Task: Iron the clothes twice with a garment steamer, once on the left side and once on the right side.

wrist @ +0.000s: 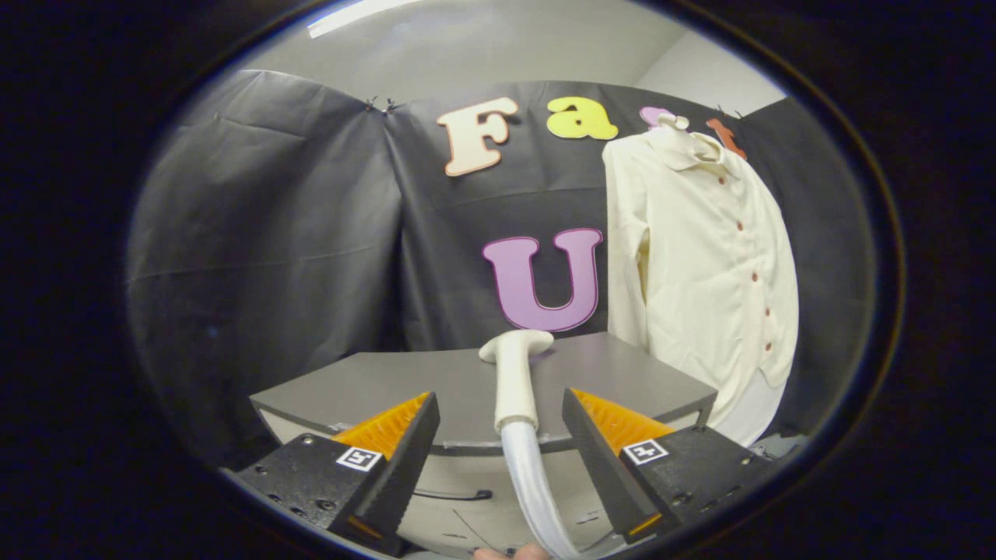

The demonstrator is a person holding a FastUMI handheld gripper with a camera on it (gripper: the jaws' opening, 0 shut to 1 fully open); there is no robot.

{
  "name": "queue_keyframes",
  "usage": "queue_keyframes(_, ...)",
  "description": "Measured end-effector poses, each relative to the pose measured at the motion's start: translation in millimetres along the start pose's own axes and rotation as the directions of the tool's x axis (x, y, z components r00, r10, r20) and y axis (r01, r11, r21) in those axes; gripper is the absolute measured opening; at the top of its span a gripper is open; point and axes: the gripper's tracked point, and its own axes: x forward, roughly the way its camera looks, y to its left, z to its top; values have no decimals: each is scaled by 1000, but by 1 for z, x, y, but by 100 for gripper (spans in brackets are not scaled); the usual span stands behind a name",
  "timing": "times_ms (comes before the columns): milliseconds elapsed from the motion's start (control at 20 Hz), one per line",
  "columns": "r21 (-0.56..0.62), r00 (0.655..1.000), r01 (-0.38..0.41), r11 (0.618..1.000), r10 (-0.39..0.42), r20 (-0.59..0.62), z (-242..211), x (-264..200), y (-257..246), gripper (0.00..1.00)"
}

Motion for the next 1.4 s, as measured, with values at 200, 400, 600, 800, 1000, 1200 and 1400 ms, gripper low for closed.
queue_keyframes(200, 0, 998, 34, 999, -34, -54, -6, 33, -7, 98)
queue_keyframes(400, 23, 991, 57, 998, -54, -119, -13, 65, -11, 98)
queue_keyframes(600, 70, 976, 67, 995, -50, -210, -32, 85, -5, 93)
queue_keyframes(800, 18, 976, 78, 997, -73, -207, -28, 94, -2, 83)
queue_keyframes(1000, -47, 974, 111, 993, -118, -191, -32, 96, -8, 61)
queue_keyframes(1200, 7, 978, 104, 995, -101, -183, -33, 94, -13, 46)
queue_keyframes(1400, -57, 993, 77, 995, -81, -83, -19, 91, -7, 42)
